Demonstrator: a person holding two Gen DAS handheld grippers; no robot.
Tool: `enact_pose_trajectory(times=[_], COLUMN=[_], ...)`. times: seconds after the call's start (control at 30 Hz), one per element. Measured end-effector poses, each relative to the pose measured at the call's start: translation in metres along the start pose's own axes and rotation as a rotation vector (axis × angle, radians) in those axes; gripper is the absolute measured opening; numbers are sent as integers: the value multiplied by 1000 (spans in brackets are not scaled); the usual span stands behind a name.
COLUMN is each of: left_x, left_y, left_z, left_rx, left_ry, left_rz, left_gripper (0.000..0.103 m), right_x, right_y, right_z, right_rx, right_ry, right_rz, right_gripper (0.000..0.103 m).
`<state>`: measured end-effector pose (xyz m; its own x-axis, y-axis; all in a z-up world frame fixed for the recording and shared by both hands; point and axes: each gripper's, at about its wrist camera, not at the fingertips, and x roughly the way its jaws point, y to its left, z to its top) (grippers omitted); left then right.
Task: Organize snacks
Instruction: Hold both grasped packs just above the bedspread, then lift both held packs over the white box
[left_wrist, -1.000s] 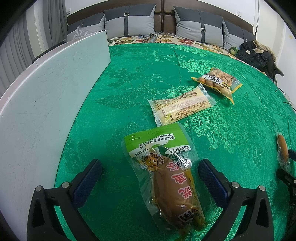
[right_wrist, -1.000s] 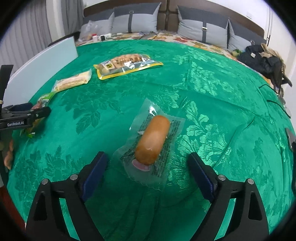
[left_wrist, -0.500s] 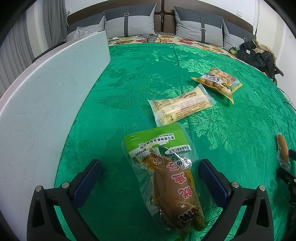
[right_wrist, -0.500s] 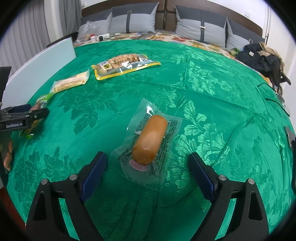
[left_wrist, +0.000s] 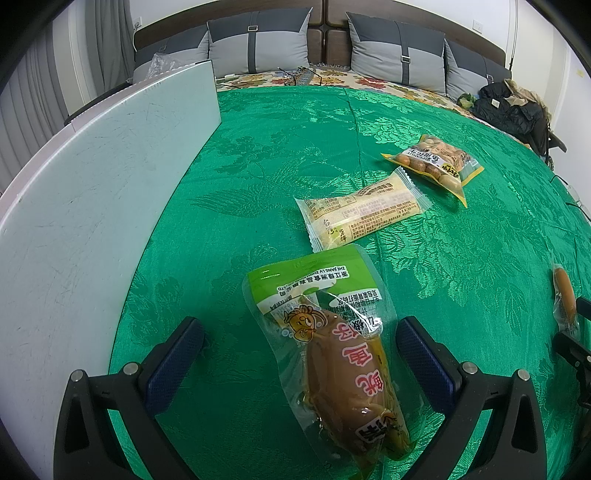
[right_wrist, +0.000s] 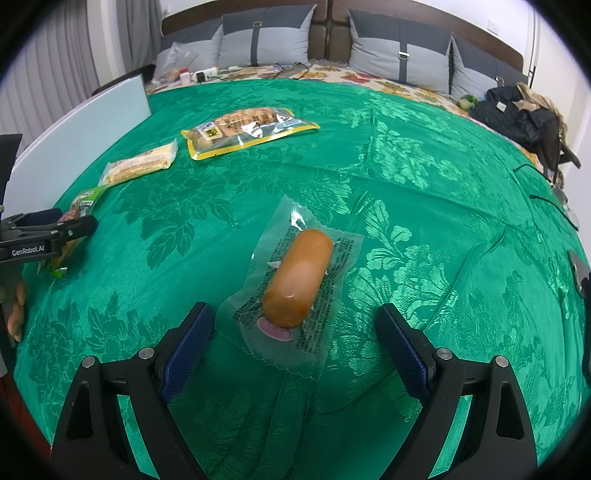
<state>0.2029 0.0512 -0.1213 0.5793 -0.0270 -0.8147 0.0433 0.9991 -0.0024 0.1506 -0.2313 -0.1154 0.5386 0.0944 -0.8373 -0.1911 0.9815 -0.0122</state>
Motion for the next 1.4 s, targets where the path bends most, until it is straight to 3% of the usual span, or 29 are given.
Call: enact_pose_trajectory(times=[0.77,0.93,0.97,1.03,1.1,1.13,1.3,1.4], left_x=[1,-5,-8,-17,-21,-23,-37,-41], left_y=[0,-7,-10,-14,-15,-14,20,24], left_z=[1,-4,-7,-10,-12,-14,-26,-32], left_rx=[0,21,44,72,82,79,-116,-119], left_ry=[0,54,49,13,17,16,11,4], left_rz=[0,-24,-36,-56,-71,-78,-203,-219], left_gripper=[103,102,98,59,54,44,39,39], right_x=[0,0,0,1,1,1,0,-5], right_y=[-1,-1,-1,-1,-1,-1,-4,-18], right_z=[0,0,0,0,0,0,0,-2], right_rx=[1,1,1,1,1,1,9,67], right_ry=[0,0,0,0,1,1,-1,-27], right_rz=[0,0,0,0,0,-1,13,85], right_gripper=[92,92,92,92,92,92,93,93])
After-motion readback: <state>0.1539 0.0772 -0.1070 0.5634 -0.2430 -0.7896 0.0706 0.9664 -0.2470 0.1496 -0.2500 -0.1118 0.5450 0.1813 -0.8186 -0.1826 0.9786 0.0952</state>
